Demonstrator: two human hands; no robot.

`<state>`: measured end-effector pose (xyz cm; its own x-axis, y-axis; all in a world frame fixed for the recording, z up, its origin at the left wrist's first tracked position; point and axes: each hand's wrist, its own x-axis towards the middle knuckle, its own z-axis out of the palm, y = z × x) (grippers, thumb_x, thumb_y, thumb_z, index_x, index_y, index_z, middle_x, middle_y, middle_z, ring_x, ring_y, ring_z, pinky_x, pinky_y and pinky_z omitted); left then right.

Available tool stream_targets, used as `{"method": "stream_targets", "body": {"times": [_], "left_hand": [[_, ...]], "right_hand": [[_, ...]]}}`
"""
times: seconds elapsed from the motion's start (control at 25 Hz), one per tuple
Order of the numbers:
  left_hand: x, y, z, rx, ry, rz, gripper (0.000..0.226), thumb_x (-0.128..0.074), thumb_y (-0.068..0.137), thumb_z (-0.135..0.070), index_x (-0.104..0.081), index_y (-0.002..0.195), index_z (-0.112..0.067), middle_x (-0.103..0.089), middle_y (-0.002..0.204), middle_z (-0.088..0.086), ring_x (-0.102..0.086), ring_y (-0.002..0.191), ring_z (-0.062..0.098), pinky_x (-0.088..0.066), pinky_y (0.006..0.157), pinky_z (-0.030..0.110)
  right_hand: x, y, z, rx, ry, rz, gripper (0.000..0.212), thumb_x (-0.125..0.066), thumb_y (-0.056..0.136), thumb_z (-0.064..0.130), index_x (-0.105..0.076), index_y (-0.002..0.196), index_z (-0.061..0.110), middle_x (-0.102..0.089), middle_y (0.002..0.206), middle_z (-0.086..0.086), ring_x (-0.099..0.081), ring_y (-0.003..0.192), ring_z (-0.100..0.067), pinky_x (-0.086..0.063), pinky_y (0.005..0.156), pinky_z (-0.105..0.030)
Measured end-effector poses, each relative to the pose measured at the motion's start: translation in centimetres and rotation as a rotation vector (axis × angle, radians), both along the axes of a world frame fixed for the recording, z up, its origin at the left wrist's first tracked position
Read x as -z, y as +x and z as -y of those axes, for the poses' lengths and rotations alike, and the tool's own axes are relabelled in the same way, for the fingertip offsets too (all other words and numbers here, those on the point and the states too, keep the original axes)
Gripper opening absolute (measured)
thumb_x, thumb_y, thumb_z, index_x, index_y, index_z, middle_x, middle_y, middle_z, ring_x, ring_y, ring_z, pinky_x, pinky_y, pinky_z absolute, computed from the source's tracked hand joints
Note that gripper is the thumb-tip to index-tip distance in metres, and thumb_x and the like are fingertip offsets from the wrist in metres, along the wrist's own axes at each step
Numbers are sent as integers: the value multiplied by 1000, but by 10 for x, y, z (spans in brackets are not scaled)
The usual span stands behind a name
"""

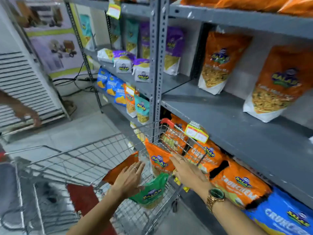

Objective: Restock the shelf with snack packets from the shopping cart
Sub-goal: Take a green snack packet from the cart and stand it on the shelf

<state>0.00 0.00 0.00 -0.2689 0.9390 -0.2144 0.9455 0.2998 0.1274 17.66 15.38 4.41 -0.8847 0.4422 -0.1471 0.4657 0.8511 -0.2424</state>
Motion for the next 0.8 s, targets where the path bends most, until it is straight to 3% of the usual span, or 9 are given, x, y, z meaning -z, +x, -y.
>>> {"method": "stream_targets", "body": {"times": [0.08,0.16,0.28,0.36,0.48,0.68,0.8], "left_hand": [[14,-4,5,-22,-140,72,82,-48,81,-51,-12,144,-14,-21,155,8,-26,139,25,-29,113,41],[29,-4,11,-3,-272,51,73,-47,79,-55,-31,137,-12,-43,141,13,-47,124,31,-41,100,43],[43,-2,8,8,-401,53,44,-49,85,-36,-49,119,-9,-60,117,15,-60,102,33,-49,86,46],[47,-4,1,-34,-381,82,30,-44,89,-22,-55,111,-5,-64,110,16,-63,96,34,-53,81,46],[54,-7,-6,-56,-340,97,26,-40,90,-10,-56,108,-1,-64,109,18,-63,98,34,-53,83,43],[50,-20,-13,-121,-264,167,24,-44,90,-13,-60,102,0,-67,102,15,-64,94,28,-55,81,37],[18,-34,-17,-193,-156,183,21,-48,86,-18,-62,100,-11,-58,85,1,-56,78,19,-47,62,24]], "right_hand": [[19,-18,-1,-36,-49,110,59,-46,91,10,-16,142,13,-11,155,-8,-14,141,-23,-28,111,-42],[36,-30,2,-61,-45,186,59,-48,90,10,-18,141,10,-18,154,-10,-20,139,-25,-27,112,-40],[59,-45,5,-100,-13,245,56,-50,87,8,-26,137,7,-34,146,-14,-33,132,-29,-35,106,-41],[64,-52,5,-92,20,265,43,-47,85,0,-40,127,5,-49,132,-17,-46,121,-32,-44,96,-41],[66,-57,6,-124,75,266,31,-42,80,-13,-55,104,1,-62,109,-21,-58,103,-33,-49,83,-41],[64,-58,7,-122,121,245,32,-42,79,-15,-53,104,1,-63,105,-18,-58,98,-31,-50,82,-38],[46,-58,1,-29,82,110,30,-38,81,-12,-53,102,3,-63,102,-15,-58,95,-29,-48,79,-38]]}}
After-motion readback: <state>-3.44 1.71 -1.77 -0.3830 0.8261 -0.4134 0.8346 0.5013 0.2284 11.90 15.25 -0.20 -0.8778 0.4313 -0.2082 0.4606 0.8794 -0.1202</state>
